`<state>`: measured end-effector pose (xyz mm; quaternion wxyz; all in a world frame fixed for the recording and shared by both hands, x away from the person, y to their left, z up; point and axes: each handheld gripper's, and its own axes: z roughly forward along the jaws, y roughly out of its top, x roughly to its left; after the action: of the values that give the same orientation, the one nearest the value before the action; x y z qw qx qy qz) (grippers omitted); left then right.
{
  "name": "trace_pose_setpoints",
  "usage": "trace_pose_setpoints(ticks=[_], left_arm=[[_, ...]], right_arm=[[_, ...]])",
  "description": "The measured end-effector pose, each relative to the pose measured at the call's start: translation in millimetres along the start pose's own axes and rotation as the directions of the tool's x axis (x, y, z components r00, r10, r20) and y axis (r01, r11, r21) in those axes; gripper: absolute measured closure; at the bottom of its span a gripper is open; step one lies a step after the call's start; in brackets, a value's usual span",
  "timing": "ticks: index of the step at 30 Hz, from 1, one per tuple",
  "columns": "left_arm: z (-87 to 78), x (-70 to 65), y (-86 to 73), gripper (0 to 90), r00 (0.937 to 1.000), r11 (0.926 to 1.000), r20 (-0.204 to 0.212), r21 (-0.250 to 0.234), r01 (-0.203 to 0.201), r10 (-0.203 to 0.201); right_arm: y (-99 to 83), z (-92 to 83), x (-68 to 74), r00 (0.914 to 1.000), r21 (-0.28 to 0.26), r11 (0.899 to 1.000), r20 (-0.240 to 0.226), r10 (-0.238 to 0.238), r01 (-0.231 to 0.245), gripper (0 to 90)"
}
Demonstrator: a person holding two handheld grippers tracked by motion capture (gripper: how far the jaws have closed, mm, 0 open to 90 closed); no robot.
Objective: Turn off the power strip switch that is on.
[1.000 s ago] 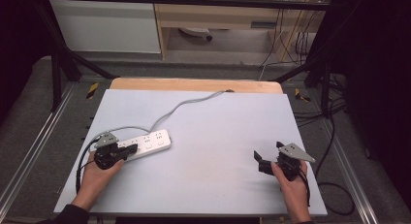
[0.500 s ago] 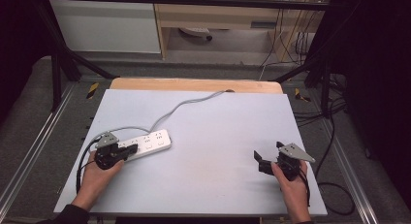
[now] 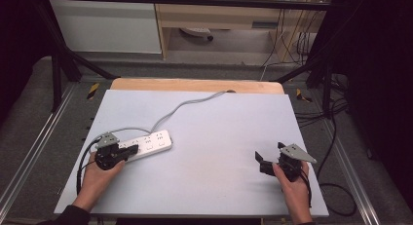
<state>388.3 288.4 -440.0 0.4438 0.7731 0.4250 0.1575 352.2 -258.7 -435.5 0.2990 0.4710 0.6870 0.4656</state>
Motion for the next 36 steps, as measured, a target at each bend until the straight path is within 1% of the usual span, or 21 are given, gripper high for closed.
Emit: trace_pose_setpoints(ticks=[4,20,24,26,32,36], left_arm=[[0.0,0.3,0.2,90.0,1.0000,1.0000,0.002,0.002,0.006,-0.006],[-0.1,-0.5,1.9,90.0,0.9999,0.9998,-0.003,0.019,-0.009,0.010],[0.1,-0.9,2.6,90.0,0.9999,0.9997,-0.005,0.023,-0.011,0.012],[0.2,-0.2,2.6,90.0,1.0000,0.9997,-0.001,0.023,-0.006,0.006],[0.4,-2.8,3.5,90.0,0.9995,0.9992,-0.018,0.031,-0.026,0.027],[1.0,-2.8,4.0,90.0,0.9995,0.9990,-0.020,0.036,-0.025,0.025]], right_arm=[[0.0,0.0,0.0,1.0000,0.001,1.000,0.000,0.000,0.000,5.7],[-0.3,0.1,-0.1,1.0000,0.005,1.000,0.002,0.003,-0.003,5.7],[-0.3,0.2,0.1,1.0000,0.006,1.000,0.002,-0.001,0.001,5.7],[-0.4,0.1,0.1,1.0000,0.006,1.000,0.002,0.002,-0.002,5.7],[-0.5,0.0,0.0,1.0000,0.006,1.000,0.004,0.004,-0.004,5.7],[-0.7,0.2,0.0,1.0000,0.007,1.000,0.003,0.004,-0.004,5.7]])
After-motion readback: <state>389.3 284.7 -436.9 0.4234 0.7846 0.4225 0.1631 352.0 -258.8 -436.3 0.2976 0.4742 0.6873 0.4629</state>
